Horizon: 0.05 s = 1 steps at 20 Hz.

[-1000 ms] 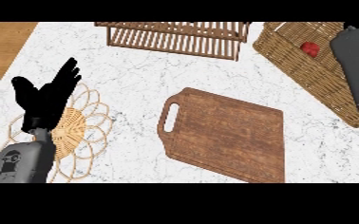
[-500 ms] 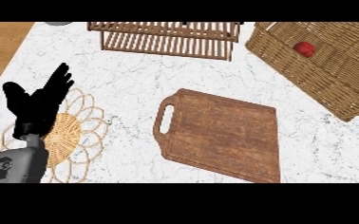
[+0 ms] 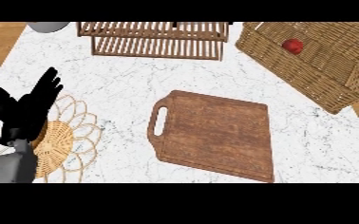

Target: Pick the bell pepper from the cutting board and place it in the basket

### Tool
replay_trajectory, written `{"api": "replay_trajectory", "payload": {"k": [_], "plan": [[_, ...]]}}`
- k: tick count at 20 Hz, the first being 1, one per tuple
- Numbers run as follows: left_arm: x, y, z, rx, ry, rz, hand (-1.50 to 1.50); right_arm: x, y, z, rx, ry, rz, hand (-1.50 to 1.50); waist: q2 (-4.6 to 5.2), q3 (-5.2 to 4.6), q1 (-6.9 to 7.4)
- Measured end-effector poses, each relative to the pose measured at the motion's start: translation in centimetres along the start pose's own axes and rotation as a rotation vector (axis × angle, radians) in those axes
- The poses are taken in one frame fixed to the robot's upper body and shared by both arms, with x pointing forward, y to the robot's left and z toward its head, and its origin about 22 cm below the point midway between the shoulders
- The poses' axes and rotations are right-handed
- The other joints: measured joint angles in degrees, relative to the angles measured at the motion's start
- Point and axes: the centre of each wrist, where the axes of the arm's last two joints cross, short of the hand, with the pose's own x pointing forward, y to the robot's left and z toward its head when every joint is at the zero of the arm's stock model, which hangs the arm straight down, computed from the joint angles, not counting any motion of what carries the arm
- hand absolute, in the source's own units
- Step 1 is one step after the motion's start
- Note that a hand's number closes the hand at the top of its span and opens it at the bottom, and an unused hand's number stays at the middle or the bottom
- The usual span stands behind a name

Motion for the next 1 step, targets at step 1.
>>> {"api": "replay_trajectory", "payload": {"k": [1], "plan": [[-0.11,0.12,0.15,0.002,0.0,-0.002,0.0,-0.74,-1.12,0.16,0.016,0.0,0.005,-1.5,-0.06,-0.01,-0.2]]}}
